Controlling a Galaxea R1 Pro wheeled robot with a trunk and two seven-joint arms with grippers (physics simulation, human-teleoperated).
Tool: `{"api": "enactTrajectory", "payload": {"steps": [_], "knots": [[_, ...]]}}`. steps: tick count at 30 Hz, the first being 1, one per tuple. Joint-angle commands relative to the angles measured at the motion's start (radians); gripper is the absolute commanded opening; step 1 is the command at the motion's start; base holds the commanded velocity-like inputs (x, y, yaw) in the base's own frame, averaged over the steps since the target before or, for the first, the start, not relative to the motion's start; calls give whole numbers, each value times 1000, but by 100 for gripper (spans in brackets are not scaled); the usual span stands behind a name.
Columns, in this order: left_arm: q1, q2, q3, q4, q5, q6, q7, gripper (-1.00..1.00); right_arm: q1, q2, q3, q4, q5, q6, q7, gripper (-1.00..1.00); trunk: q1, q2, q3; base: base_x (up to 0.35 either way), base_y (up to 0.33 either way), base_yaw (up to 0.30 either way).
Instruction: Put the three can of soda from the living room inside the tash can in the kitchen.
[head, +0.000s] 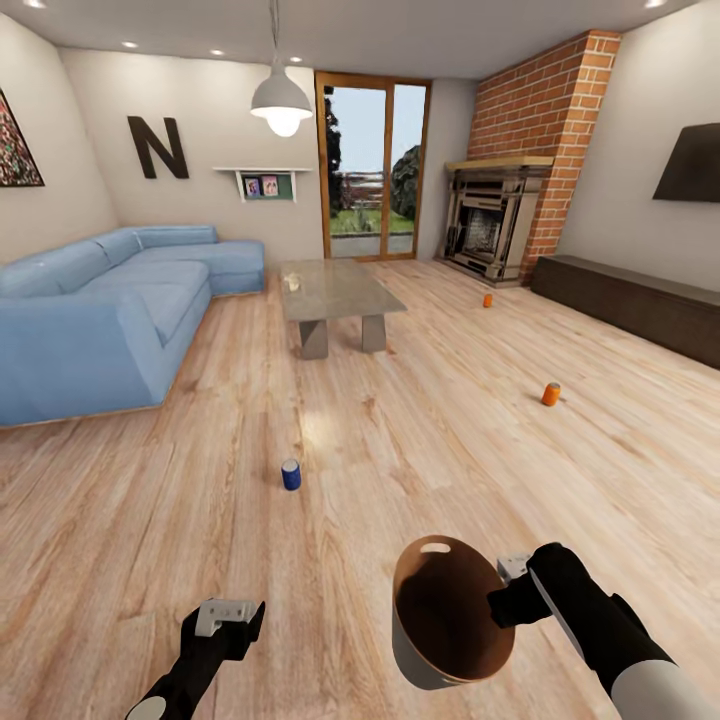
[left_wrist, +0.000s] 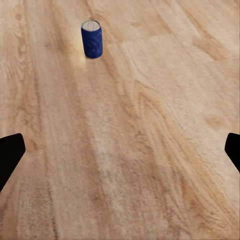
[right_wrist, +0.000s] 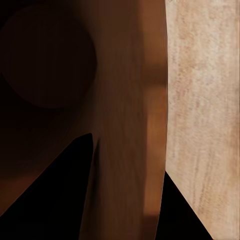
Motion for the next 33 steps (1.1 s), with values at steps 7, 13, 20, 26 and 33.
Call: {"api": "enactTrajectory", "payload": {"steps": [7,13,20,26,33], "knots": [[0,1,0,1,-2,1,0,100,0,5,0,0,-24,5,2,-100,-27,49,22,0,0,0],[0,1,0,1,-3,2,0,100,0,6,0,0,-24,4,2,-100,-50,91,41,0,0,0],[0,1,0,1,-3,2,0,100,0,6,0,0,-24,5,2,-100,-77,140,63,0,0,0],[0,0,0,0,-2,2,0,100,0,6,0,1,-24,5,2,-100,-100,182,82,0,0,0],[0,0,0,-1,0,2,0,100,0,4,-2,1,-24,4,2,-100,-127,231,104,0,0,0]]}}
